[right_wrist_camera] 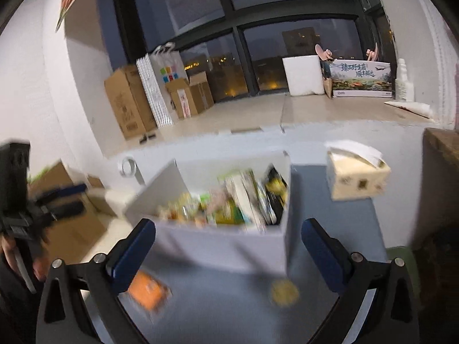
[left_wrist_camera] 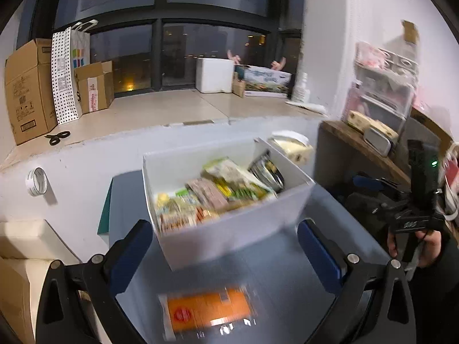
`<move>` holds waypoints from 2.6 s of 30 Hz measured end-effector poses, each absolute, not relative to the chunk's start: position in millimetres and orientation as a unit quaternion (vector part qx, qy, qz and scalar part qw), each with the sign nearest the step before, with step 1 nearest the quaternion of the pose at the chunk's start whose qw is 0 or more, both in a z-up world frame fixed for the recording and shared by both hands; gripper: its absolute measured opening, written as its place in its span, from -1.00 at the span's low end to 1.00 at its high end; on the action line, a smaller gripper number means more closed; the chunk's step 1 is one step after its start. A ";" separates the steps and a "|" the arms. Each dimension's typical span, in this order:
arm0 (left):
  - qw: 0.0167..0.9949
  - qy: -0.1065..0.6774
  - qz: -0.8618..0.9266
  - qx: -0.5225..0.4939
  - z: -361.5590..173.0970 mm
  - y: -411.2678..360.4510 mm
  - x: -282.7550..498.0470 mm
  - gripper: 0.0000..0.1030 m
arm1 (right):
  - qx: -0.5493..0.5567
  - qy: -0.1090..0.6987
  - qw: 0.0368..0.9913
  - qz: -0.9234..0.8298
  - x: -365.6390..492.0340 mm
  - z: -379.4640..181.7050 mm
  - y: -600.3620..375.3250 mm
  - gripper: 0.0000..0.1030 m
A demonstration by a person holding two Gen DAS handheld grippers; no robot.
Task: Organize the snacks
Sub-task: 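Lower both packets into the white box and open both tools, then grasp the clear jelly cup with the right tool while the left grasps the orange packet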
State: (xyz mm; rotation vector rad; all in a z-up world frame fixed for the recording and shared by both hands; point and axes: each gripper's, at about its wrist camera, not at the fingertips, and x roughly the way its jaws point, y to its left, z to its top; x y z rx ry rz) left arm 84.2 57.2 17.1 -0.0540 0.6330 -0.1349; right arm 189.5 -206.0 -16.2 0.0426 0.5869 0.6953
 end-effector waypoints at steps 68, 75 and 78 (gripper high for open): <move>0.735 0.505 -0.385 0.240 -170.3 53.9 152.2 0.99 | -0.023 0.384 0.851 0.357 136.8 -106.1 -223.4 -0.23; 0.816 0.481 -0.244 0.209 -160.7 44.6 138.8 0.20 | -0.019 0.386 0.850 0.359 131.1 -111.4 -220.3 -0.23; 0.842 0.470 -0.183 0.190 -159.3 36.1 124.1 0.18 | -0.017 0.388 0.849 0.360 129.6 -113.6 -218.6 -0.23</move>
